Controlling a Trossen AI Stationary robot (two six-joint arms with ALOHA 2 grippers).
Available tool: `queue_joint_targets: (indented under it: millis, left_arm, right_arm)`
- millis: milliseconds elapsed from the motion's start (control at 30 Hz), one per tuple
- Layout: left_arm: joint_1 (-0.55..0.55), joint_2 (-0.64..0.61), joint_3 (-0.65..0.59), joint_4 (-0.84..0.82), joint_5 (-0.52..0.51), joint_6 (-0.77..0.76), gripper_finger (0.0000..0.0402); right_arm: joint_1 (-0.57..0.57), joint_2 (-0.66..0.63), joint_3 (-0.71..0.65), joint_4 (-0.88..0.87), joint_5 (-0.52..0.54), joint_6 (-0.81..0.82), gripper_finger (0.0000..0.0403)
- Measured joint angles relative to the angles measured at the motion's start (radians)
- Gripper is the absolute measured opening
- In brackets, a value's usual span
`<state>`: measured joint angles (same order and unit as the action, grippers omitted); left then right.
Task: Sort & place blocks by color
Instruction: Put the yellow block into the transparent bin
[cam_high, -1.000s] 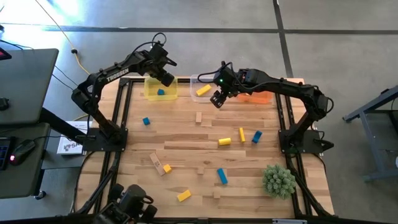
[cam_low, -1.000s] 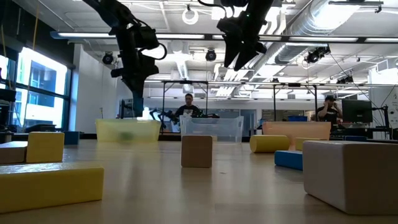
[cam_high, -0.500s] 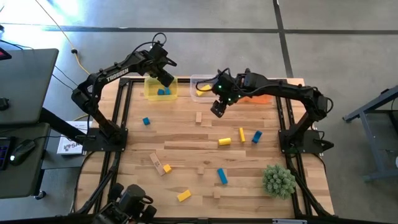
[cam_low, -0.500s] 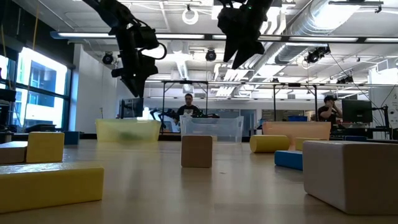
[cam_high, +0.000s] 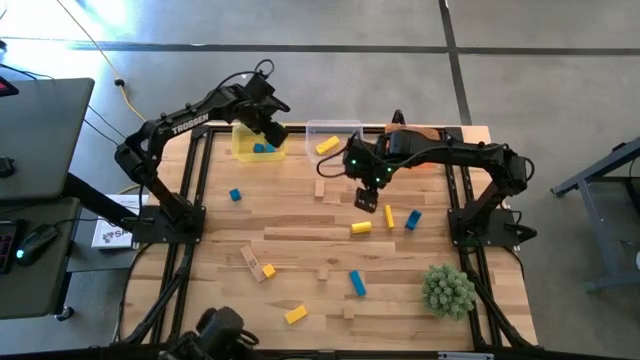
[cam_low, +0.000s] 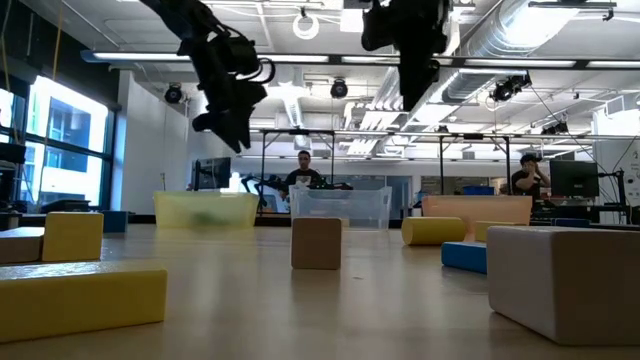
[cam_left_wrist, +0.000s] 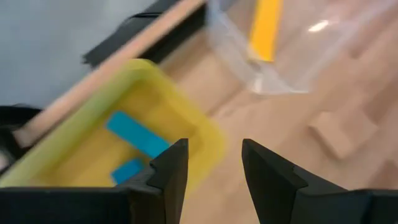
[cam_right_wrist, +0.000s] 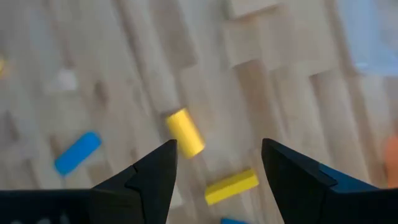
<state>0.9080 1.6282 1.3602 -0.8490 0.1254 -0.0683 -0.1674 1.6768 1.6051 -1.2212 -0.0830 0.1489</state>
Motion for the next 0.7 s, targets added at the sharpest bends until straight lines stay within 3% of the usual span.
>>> queue_joint_targets:
  millis: [333,700]
  left_arm:
    - [-0.17,-0.083,0.0,-0.006,0.008,-0.099,0.0138]
    - [-0.292,-0.308,0.001,-0.024,-0.003,-0.27,0.014]
  right_arm:
    - [0.096,0.027,0.0,-0.041,-0.041,-0.26,0.0223]
    - [0.18,0.151,0.0,-0.025,0.008,-0.4,0.0223]
